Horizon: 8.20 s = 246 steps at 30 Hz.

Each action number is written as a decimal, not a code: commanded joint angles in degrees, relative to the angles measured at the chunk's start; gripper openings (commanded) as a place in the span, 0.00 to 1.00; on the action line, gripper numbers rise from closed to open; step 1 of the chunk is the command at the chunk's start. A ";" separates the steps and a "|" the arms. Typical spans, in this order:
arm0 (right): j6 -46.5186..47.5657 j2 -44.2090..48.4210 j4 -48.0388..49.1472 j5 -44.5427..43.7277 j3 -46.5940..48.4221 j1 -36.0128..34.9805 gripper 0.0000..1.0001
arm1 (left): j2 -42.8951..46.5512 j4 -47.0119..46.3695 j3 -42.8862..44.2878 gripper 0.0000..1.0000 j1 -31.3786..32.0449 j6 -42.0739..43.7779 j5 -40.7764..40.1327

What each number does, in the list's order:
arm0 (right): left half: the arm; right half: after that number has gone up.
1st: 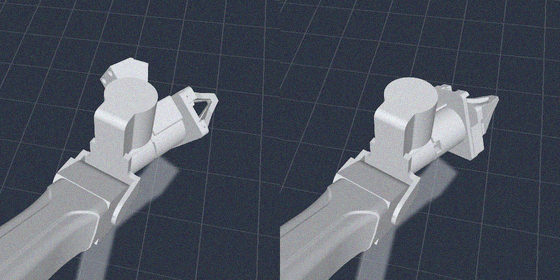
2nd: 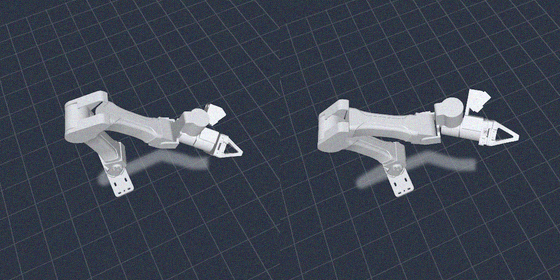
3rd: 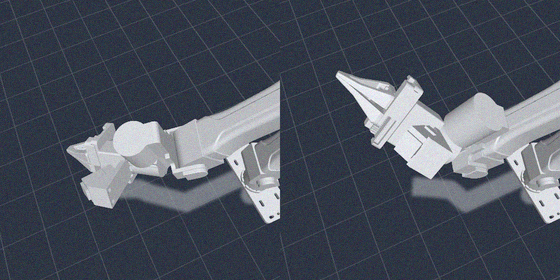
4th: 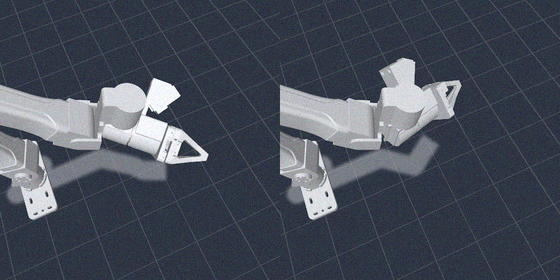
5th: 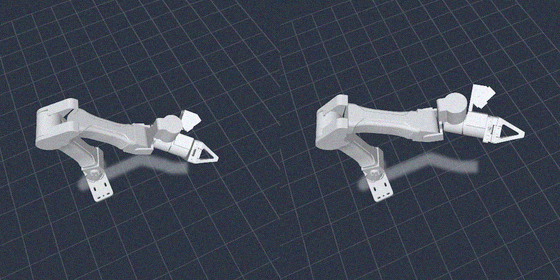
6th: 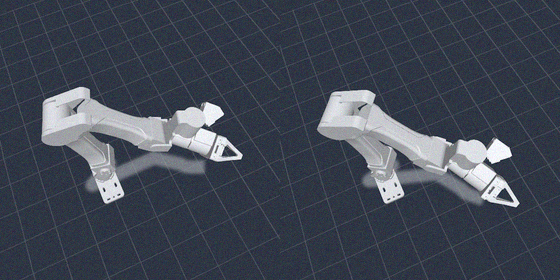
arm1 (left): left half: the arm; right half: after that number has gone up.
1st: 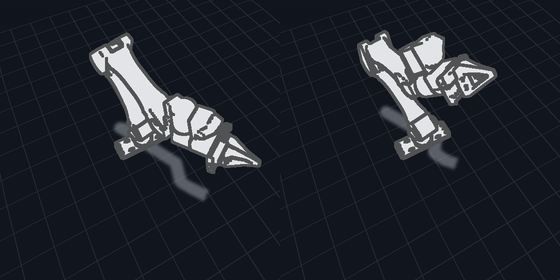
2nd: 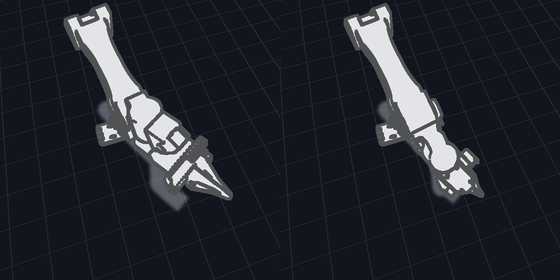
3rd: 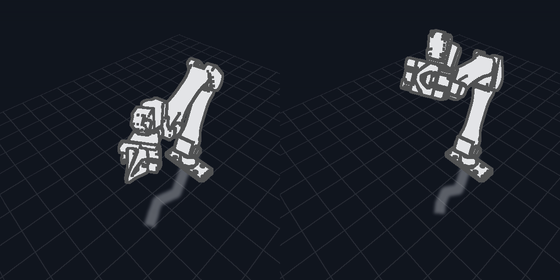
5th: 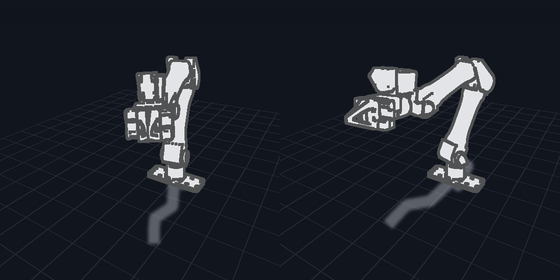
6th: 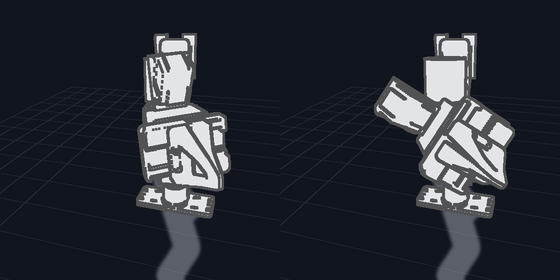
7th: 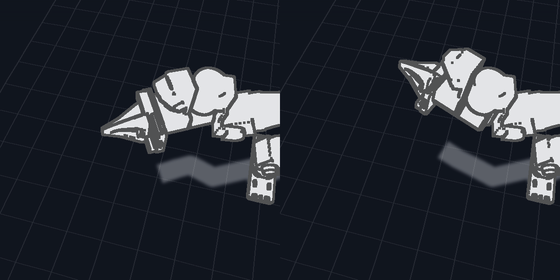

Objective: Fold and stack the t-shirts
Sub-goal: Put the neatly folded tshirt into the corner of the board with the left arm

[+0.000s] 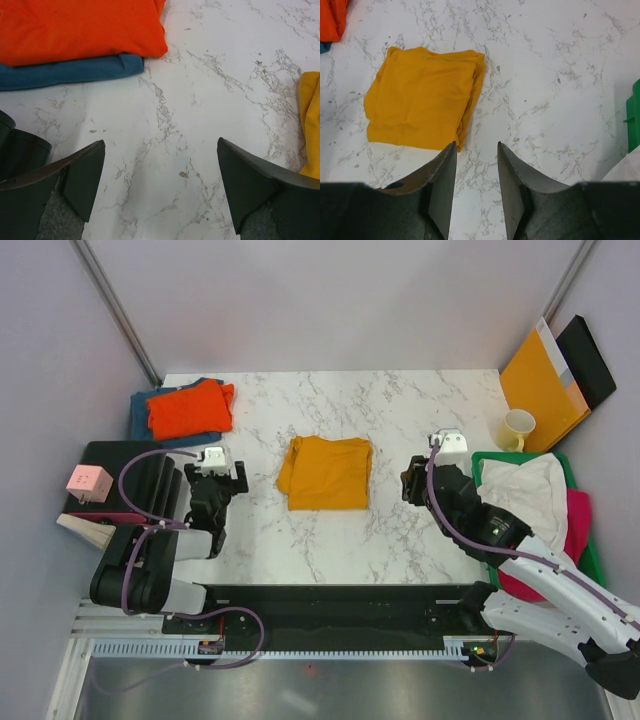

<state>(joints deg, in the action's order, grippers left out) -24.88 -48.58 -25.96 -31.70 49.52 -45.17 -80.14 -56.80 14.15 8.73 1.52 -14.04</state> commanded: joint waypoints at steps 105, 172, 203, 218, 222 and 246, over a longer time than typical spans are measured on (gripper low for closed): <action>-13.70 -68.67 7.50 -5.74 30.73 -0.36 0.41 | -31.39 77.19 57.39 0.99 3.74 -12.24 45.16; -9.57 -40.72 5.12 -9.96 22.56 -1.15 0.48 | -29.90 91.95 86.83 0.02 6.65 0.15 33.12; -12.73 -40.98 11.63 -7.15 15.35 -1.15 0.47 | -49.76 111.03 125.86 0.02 -3.46 34.77 22.22; -14.93 -41.16 12.68 -6.88 12.71 -1.15 0.47 | -44.84 103.38 117.35 0.02 -5.03 55.34 23.45; -15.54 -40.63 12.42 -6.88 12.18 -1.24 0.47 | -45.98 102.24 118.12 0.02 -7.85 53.51 24.32; -16.69 -42.74 11.28 -5.74 13.41 -1.24 0.46 | -56.17 99.60 119.79 0.02 -20.59 47.26 16.07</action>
<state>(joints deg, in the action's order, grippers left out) -41.19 -91.02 -14.72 -37.28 61.43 -46.28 -133.36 45.54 133.23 -10.28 51.22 6.81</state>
